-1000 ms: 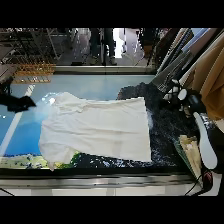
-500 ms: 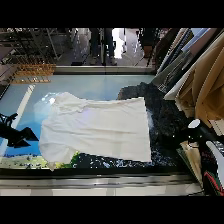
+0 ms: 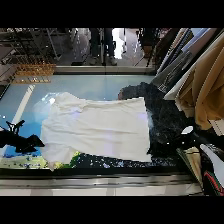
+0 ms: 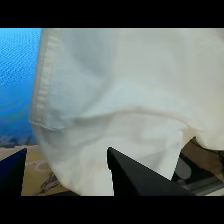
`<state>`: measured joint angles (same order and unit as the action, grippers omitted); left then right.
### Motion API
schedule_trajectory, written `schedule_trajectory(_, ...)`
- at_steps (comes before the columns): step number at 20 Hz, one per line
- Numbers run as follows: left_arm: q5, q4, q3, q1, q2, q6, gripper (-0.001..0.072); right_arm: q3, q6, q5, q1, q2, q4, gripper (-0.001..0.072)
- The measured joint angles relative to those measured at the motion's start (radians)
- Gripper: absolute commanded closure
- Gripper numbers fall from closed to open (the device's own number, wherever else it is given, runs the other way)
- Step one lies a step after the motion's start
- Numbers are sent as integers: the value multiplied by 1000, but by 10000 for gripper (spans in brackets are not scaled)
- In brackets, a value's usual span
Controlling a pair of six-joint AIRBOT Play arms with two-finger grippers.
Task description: Fold the clothes and pants, and hang the long-sleeved shirts on hangers.
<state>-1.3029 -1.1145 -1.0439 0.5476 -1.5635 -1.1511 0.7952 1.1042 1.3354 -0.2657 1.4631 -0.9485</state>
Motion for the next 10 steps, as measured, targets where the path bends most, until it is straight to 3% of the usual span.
schedule_trajectory(1,9,0,10,0,0,4,483,-3,-6,-11,14,11,-1,646)
schedule_trajectory(2,21,0,21,-2,0,8,708,-6,-11,-24,25,20,-5,697)
schedule_trajectory(6,2,28,27,-4,15,33,706,3,-50,-35,38,-6,-1,700)
schedule_trajectory(10,-117,144,-122,20,109,49,707,137,-61,54,26,-194,3,700)
